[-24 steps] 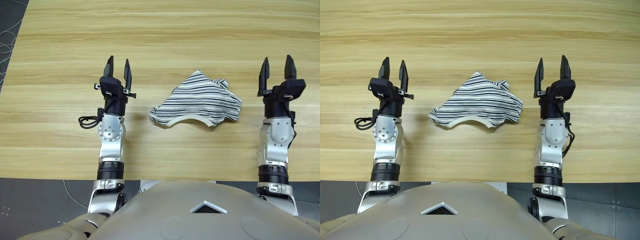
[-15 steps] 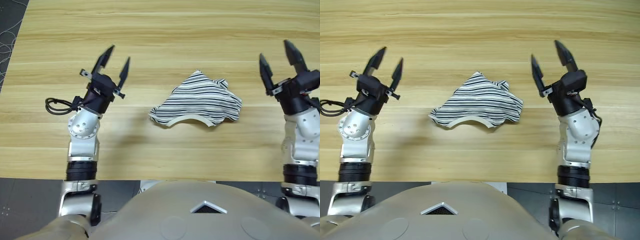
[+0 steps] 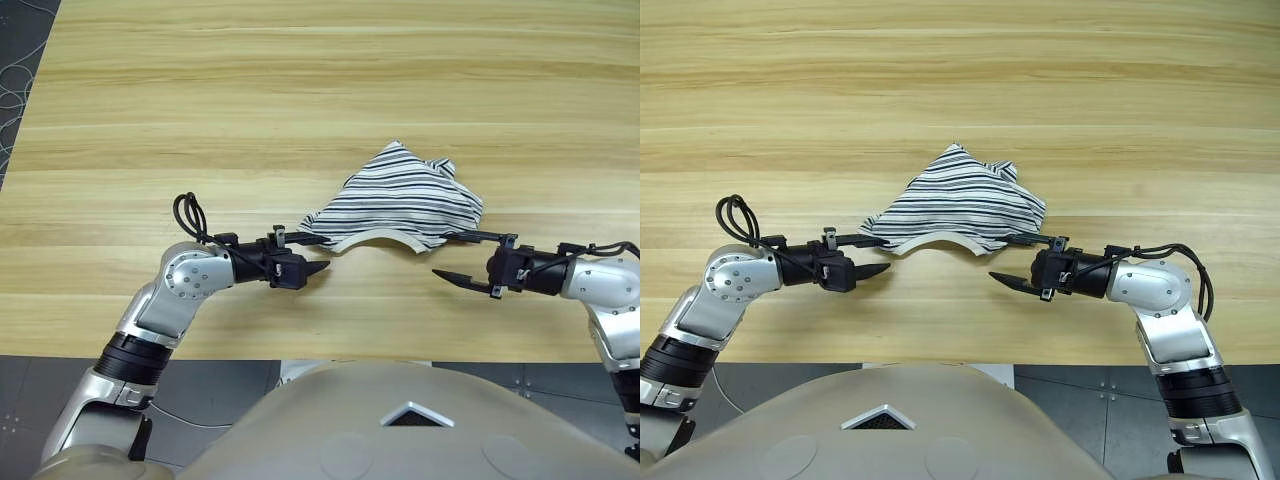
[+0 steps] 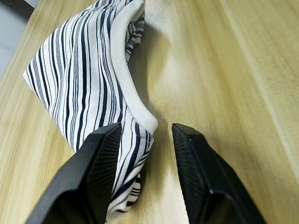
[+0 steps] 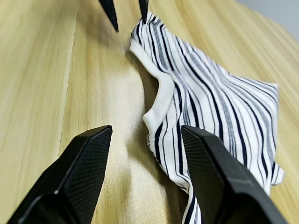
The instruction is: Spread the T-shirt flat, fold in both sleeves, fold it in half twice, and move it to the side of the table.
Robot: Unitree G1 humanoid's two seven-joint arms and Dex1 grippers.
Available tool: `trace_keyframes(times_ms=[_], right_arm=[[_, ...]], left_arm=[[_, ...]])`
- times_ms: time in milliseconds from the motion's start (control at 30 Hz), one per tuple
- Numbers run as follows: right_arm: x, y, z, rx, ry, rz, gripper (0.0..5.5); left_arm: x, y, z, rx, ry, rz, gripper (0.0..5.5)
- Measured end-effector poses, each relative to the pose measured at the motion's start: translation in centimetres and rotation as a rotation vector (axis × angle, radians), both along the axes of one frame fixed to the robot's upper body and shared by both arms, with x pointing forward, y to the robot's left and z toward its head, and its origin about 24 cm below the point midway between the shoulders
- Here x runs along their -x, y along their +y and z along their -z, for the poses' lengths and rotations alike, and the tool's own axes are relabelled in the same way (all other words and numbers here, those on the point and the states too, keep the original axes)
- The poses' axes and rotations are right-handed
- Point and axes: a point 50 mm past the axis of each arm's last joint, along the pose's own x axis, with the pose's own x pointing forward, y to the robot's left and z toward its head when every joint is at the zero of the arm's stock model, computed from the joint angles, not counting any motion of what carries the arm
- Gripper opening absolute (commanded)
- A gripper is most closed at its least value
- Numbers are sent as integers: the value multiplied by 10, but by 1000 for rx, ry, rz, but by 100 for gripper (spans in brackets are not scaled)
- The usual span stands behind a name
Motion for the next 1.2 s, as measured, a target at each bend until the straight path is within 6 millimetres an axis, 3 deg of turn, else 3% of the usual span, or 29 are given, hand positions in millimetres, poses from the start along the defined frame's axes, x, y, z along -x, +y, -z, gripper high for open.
trace_keyframes(times_ms=[367, 1200], right_arm=[[-19, 12, 27, 125, -138, 81, 272], [-23, 21, 30, 104, -167, 85, 272]], left_arm=[[-4, -12, 2, -52, -43, 66, 201], [-17, -5, 8, -175, -236, 15, 201]])
